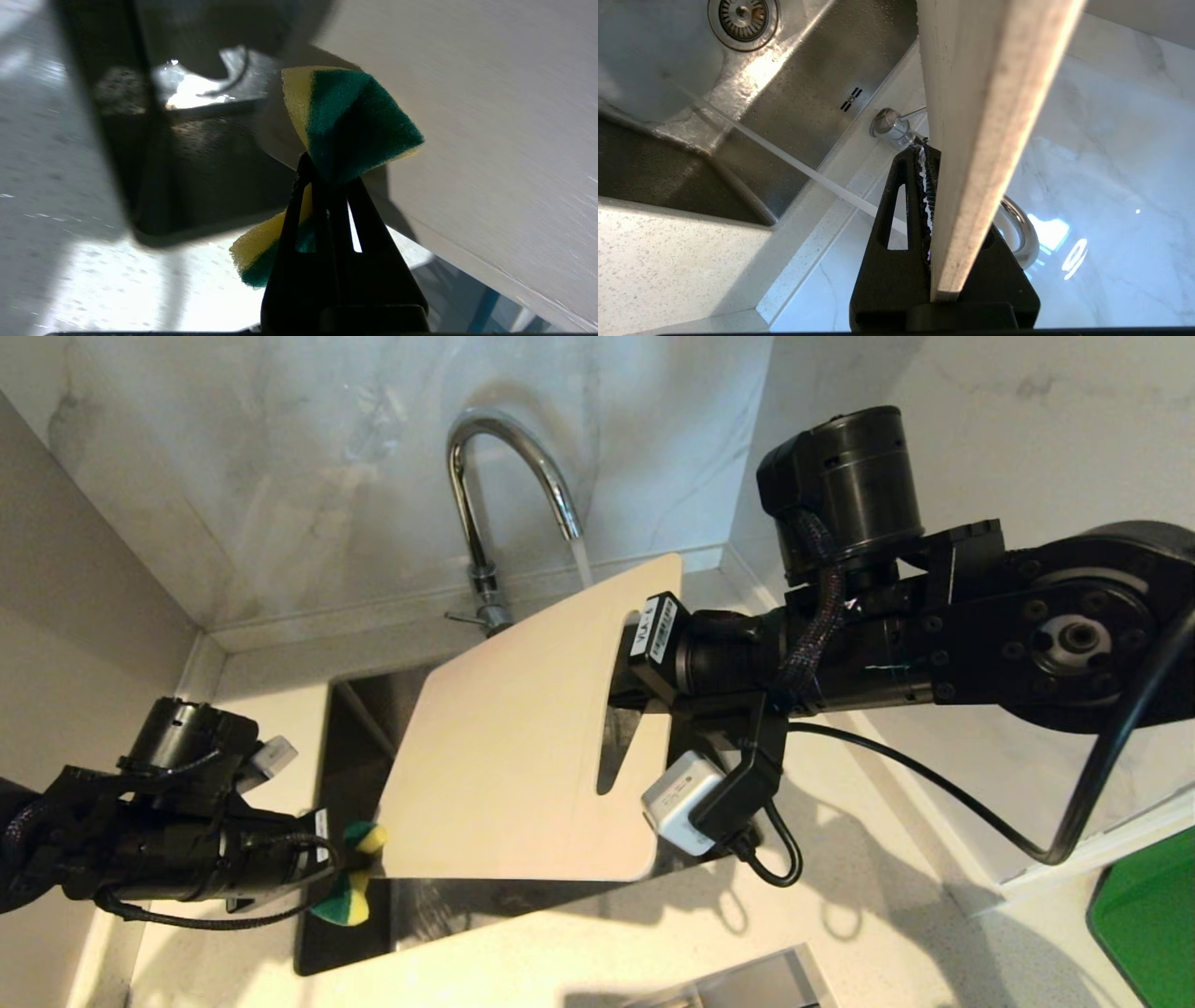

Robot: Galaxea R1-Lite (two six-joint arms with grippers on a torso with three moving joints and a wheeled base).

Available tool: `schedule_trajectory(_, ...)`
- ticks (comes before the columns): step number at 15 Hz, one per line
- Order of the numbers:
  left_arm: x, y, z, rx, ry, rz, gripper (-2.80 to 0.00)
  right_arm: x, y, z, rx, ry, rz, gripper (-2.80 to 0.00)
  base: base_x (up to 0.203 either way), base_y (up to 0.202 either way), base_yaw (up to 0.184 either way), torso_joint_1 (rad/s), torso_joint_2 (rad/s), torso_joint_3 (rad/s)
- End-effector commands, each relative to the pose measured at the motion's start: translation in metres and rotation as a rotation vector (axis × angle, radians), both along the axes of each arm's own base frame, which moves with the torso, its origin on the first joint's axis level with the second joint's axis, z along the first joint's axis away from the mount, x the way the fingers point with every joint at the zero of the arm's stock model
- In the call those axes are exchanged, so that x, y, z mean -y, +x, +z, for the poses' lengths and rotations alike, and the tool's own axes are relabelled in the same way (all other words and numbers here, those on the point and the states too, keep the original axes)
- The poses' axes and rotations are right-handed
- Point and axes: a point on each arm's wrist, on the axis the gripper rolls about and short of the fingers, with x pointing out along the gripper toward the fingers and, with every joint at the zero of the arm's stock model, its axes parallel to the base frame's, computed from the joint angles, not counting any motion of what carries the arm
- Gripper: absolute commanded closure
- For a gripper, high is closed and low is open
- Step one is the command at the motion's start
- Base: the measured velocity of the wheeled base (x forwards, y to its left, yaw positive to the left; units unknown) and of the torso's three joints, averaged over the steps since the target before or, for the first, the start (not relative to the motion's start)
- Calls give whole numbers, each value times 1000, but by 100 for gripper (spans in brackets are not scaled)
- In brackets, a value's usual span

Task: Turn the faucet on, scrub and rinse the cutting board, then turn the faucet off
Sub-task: Scrub the cutting board underwater

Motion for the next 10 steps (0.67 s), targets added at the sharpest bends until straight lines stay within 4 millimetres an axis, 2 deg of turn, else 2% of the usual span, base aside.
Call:
schedule_trajectory(1,-18,12,-13,-36,-1,36,0,2,-4,1,12,-5,8,0,0,0,0,0,0,0)
schedule_trajectory(5,-49,23,-8,4,0,63,0,6,-8,-5,-4,-19,6,0,0,0,0,0,0,0)
schedule_trajectory(7,-55,23,11,60,-26,64,0,8,-11,-8,-11,-26,6,0,0,0,0,0,0,0)
schedule_trajectory(10,-62,18,56,149,-44,77,0,12,-16,-9,-13,-29,3,0,0,0,0,0,0,0)
